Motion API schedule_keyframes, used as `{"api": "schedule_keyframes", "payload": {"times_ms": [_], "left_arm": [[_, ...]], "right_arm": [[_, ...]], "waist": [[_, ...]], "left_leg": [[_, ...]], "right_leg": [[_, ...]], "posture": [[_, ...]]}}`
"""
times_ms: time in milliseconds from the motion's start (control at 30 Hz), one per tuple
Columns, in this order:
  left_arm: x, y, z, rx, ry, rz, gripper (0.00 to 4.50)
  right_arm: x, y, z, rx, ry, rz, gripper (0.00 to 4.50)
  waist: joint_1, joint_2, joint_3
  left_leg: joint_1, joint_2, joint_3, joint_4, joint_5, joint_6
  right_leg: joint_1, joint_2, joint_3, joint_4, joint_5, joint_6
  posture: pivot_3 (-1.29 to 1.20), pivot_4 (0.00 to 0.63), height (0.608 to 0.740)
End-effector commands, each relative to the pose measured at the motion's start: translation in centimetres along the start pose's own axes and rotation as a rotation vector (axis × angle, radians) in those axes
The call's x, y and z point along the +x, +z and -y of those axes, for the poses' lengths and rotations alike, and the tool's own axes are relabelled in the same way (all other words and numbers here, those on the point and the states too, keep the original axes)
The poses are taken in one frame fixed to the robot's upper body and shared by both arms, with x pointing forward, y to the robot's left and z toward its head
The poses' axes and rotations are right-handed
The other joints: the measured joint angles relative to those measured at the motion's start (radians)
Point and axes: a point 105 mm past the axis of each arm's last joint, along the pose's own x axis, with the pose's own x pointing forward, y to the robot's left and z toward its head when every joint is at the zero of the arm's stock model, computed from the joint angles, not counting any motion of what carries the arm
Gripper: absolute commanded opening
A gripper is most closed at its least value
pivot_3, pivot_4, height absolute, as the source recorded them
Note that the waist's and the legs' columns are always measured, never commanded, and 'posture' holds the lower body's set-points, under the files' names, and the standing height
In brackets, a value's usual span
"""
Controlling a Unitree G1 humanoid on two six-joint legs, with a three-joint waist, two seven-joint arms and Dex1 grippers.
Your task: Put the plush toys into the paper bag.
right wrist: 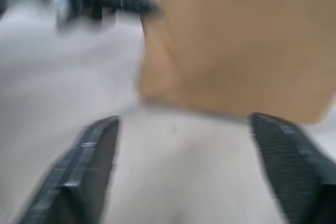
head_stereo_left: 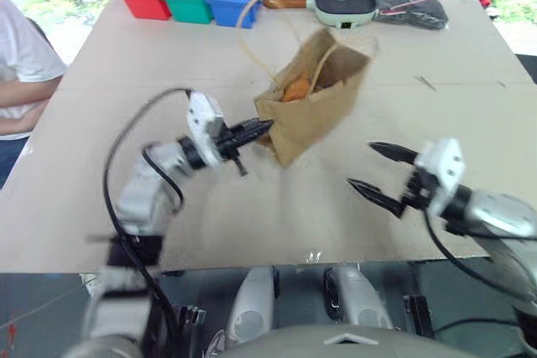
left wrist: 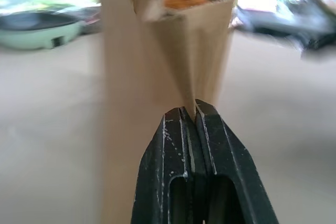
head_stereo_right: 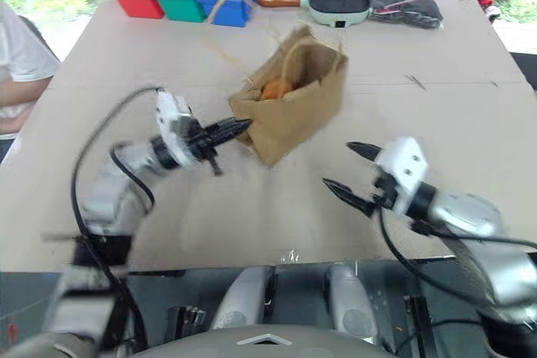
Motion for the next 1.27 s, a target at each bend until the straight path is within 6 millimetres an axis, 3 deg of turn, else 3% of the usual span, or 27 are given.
{"api": "schedule_keyframes", "payload": {"times_ms": [33,167,367,400,467,533,567,633,733,800,1033,1267], "left_arm": [[-0.6,1.7,-0.1,0.006,-0.310,0.016,0.00],[0.3,0.2,-1.6,0.041,-0.317,-0.059,0.00],[1.7,-2.1,-1.5,-0.042,-0.332,-0.086,0.00],[1.7,-2.4,-1.6,-0.049,-0.325,-0.092,0.68],[1.7,-2.5,-1.7,-0.042,-0.315,-0.096,1.34],[1.5,-1.9,-2.1,-0.063,-0.296,-0.071,2.29],[1.2,-1.6,-2.3,-0.073,-0.287,-0.059,2.99],[0.1,-0.9,-2.7,-0.086,-0.256,-0.048,3.77],[-1.9,0.6,-2.9,-0.163,-0.144,0.002,3.77],[-2.9,0.8,-2.0,-0.183,-0.091,-0.018,3.77],[-8.7,0.1,6.0,-0.261,0.234,-0.196,3.77],[-10.2,-0.9,10.1,-0.361,0.345,-0.269,3.77]], "right_arm": [[-2.5,1.6,-0.2,-0.076,-0.028,0.011,4.47],[-3.6,1.4,-0.1,-0.086,-0.069,-0.018,4.47],[-3.7,1.1,0.0,-0.074,-0.082,-0.023,4.47],[-3.6,1.1,0.1,-0.073,-0.080,-0.023,4.50],[-3.6,1.0,0.2,-0.072,-0.074,-0.023,4.50],[-3.6,1.0,0.3,-0.077,-0.067,-0.026,4.50],[-3.7,1.0,0.5,-0.079,-0.067,-0.027,4.50],[-4.0,0.9,0.9,-0.089,-0.069,-0.040,4.50],[-4.8,0.7,1.6,-0.095,-0.079,-0.057,4.50],[-5.3,0.5,1.9,-0.100,-0.081,-0.075,4.50],[-9.4,-0.2,4.6,-0.111,-0.118,-0.204,4.50],[-9.8,-0.6,5.5,-0.097,-0.103,-0.229,4.50]], "waist": [[0.000,0.000,0.000],[-0.008,0.000,-0.001],[-0.007,-0.001,0.000],[-0.006,-0.001,0.000],[-0.004,-0.001,0.000],[-0.004,-0.001,0.000],[-0.004,-0.001,0.000],[-0.006,-0.001,0.000],[-0.017,-0.001,0.000],[-0.024,0.000,0.000],[-0.022,0.000,0.000],[0.019,0.003,-0.001]], "left_leg": [[0.000,0.000,0.001,0.001,0.000,0.000],[0.003,0.000,0.001,0.001,0.000,0.000],[0.001,0.001,-0.002,0.001,0.000,0.000],[0.001,0.001,-0.002,0.001,0.000,0.000],[0.001,0.001,-0.002,0.002,0.000,0.000],[0.001,0.000,-0.001,0.002,0.000,0.000],[0.001,0.000,-0.002,0.002,0.000,0.000],[0.001,0.000,-0.002,0.002,0.000,0.000],[0.001,0.001,-0.002,0.001,0.000,0.000],[0.002,0.002,-0.002,0.001,0.000,0.000],[0.003,0.009,-0.001,0.000,-0.001,0.001],[0.009,0.014,0.008,0.002,0.000,0.001]], "right_leg": [[0.001,0.000,0.000,-0.001,0.000,0.000],[0.005,0.000,0.001,-0.005,0.000,0.001],[0.005,0.000,-0.001,-0.005,0.000,0.001],[0.005,0.000,-0.001,-0.005,0.000,0.001],[0.005,0.000,-0.001,-0.005,0.000,0.001],[0.005,0.000,-0.001,-0.005,0.000,0.001],[0.005,0.000,-0.001,-0.005,0.000,0.001],[0.005,0.000,-0.001,-0.005,0.000,0.001],[0.005,0.000,-0.001,-0.005,0.000,0.001],[0.005,0.000,-0.001,-0.004,0.000,0.001],[0.005,-0.004,0.001,-0.005,0.000,0.001],[0.015,-0.002,-0.006,-0.008,-0.004,0.000]], "posture": [[0.00,0.150,0.740],[0.00,0.150,0.740],[0.00,0.150,0.740],[0.00,0.150,0.740],[0.00,0.150,0.740],[0.00,0.150,0.740],[0.00,0.150,0.740],[0.00,0.150,0.740],[0.00,0.150,0.740],[0.00,0.150,0.740],[0.00,0.150,0.740],[0.00,0.150,0.740]]}}
